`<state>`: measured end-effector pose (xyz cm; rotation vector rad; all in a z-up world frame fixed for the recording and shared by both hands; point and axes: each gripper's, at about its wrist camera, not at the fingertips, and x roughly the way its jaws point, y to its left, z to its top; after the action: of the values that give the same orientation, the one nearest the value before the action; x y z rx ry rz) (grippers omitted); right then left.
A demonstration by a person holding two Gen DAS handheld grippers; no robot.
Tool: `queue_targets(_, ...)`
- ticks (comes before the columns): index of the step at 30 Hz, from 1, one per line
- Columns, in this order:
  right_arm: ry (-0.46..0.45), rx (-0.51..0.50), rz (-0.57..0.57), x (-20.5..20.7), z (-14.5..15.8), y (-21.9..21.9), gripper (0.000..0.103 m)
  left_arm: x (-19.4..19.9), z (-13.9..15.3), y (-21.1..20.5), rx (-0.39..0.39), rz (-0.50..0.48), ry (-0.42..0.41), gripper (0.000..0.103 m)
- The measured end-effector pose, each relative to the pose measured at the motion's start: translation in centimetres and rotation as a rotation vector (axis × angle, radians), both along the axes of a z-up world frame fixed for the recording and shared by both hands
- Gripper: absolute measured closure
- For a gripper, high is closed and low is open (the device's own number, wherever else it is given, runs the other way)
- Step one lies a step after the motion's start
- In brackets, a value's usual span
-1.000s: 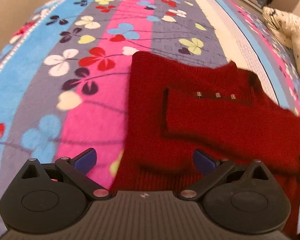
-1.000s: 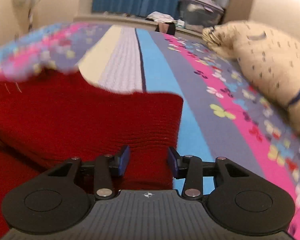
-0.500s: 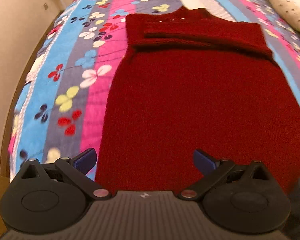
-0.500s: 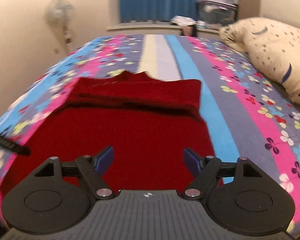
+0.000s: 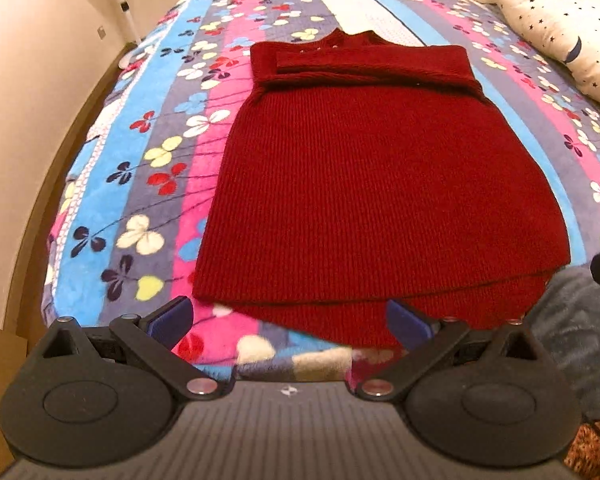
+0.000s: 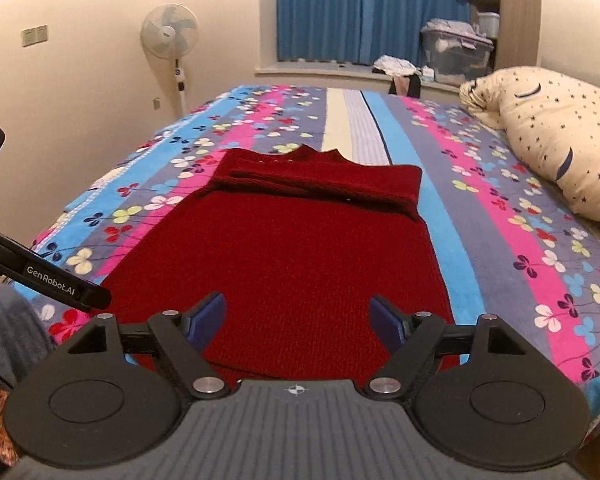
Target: Fold small clothes
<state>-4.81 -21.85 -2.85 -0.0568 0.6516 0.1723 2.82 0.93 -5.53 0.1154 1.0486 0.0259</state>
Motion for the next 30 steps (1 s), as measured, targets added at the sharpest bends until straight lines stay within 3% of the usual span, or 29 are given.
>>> queue_targets(10, -0.030, -0.007, 0.002, -2.4, 0.8, 0.1, 0.023, -2.5, 0.9, -0.5, -0.010, -0.025, -0.030, 0.000)
queue_targets(30, 0.029, 0.003, 0.001, -1.4, 0.0, 0.5, 0.023, -1.5, -0.2, 0.1, -0.020, -0.028, 0.009, 0.000)
